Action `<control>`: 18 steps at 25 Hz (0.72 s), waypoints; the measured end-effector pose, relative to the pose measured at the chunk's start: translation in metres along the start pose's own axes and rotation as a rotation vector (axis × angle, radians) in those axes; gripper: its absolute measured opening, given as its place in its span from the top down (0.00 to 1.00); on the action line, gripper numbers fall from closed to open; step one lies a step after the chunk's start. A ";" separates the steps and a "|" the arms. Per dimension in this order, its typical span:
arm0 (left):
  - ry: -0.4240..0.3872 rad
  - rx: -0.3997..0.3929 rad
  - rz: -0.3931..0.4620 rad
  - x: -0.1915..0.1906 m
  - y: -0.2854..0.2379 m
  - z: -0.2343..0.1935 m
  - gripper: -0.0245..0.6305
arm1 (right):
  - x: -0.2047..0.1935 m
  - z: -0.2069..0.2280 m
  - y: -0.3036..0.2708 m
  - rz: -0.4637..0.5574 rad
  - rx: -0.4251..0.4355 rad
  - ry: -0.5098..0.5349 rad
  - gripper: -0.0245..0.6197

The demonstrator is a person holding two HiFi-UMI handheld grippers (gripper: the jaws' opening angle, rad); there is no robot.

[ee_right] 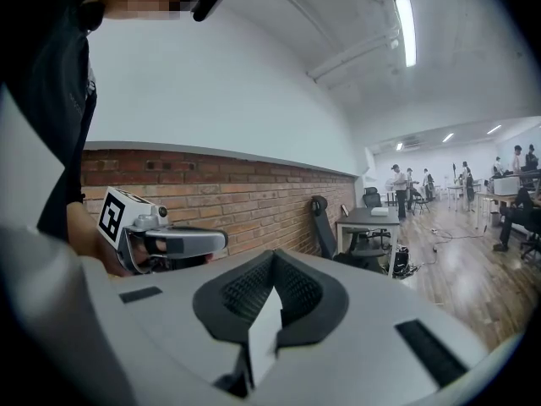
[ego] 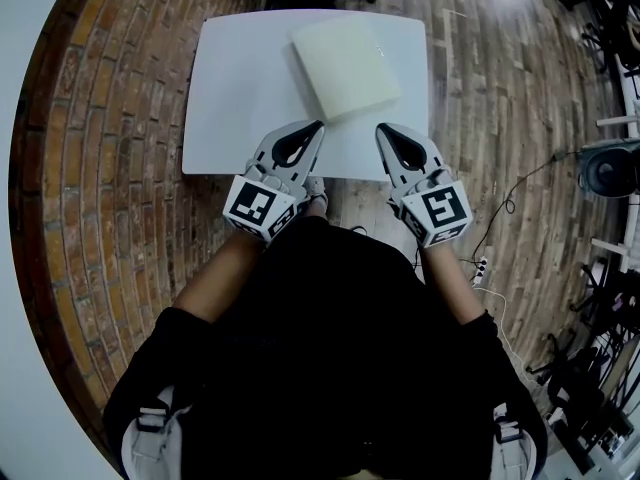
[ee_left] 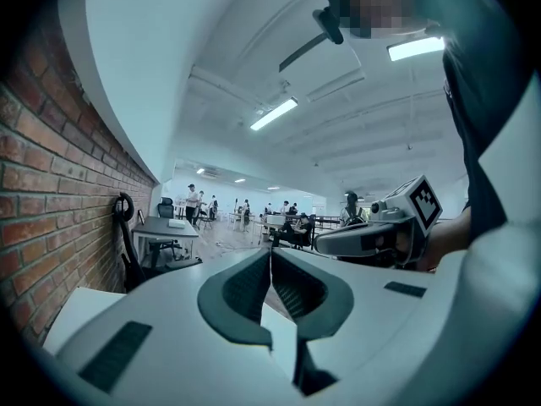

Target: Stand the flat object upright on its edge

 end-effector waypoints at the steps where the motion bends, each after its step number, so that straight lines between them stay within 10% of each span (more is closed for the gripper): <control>1: 0.003 -0.003 -0.004 -0.001 -0.003 -0.010 0.93 | 0.002 0.002 -0.010 -0.006 0.000 0.004 0.95; 18: 0.065 -0.051 -0.002 0.004 -0.046 -0.148 0.93 | 0.018 0.025 -0.132 -0.084 -0.057 0.011 0.95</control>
Point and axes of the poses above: the fingertips, and each gripper's own axes: y backward along the fingers, z to its right, x out of its top, the point moved 3 cm from there along y, backward along the fingers, and after that the axes turned 14 degrees about -x, right-handed, at the moved point
